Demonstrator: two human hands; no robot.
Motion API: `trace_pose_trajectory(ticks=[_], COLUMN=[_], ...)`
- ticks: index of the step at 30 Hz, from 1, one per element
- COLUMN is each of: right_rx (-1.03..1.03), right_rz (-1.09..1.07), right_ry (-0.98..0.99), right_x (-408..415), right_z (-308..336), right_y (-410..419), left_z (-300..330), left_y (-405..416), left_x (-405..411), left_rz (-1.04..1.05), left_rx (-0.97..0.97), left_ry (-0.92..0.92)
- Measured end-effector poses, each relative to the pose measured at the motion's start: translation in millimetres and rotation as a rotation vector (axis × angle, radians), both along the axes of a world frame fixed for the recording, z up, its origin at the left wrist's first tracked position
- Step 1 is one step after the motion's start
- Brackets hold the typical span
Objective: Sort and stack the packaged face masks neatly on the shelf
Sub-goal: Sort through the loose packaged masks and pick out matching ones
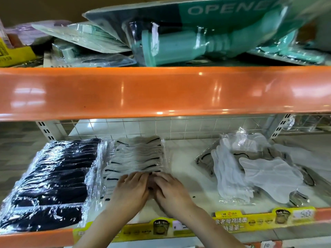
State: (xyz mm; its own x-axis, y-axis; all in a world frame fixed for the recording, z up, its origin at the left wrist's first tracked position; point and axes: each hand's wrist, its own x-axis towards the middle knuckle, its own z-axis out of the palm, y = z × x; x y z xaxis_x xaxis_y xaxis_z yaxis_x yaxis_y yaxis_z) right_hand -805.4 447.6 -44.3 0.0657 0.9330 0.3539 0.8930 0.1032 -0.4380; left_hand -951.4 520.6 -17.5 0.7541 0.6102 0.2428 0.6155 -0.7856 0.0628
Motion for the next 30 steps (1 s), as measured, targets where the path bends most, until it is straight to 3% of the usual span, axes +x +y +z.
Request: trace_pose_trajectory(ticks=[4, 10, 14, 23, 26, 30], right_rx=[0.057, -0.141, -0.222, -0.441, -0.479, -0.476], right_rz=[-0.155, -0.351, -0.333, -0.496, -0.532, -0.598], right_ry=[-0.006, -0.090, -0.155, -0.178, -0.232, -0.248], right_x=[38.1, 93.1, 112.5, 129.8, 128.5, 127.1], right_z=[5.7, 11.6, 6.1, 14.4, 18.4, 24.3], right_y=[-9.9, -30.7, -44.8, -51.2, -46.2, -36.9], left_z=[1.1, 0.2, -5.2, -13.2, -14.5, -20.4], left_y=[-8.1, -25.2, -34.5, -37.9, -29.6, -21.6], left_x=[43.6, 118.6, 155.6, 192.7, 197.7, 204.1], left_rz=[-0.027, -0.035, -0.066, -0.018, 0.027, 0.029], left_rx=[-0.104, -0.280, -0.412, -0.488, -0.537, -0.536], left_ry=[-0.031, -0.108, -0.113, -0.132, -0.202, -0.164])
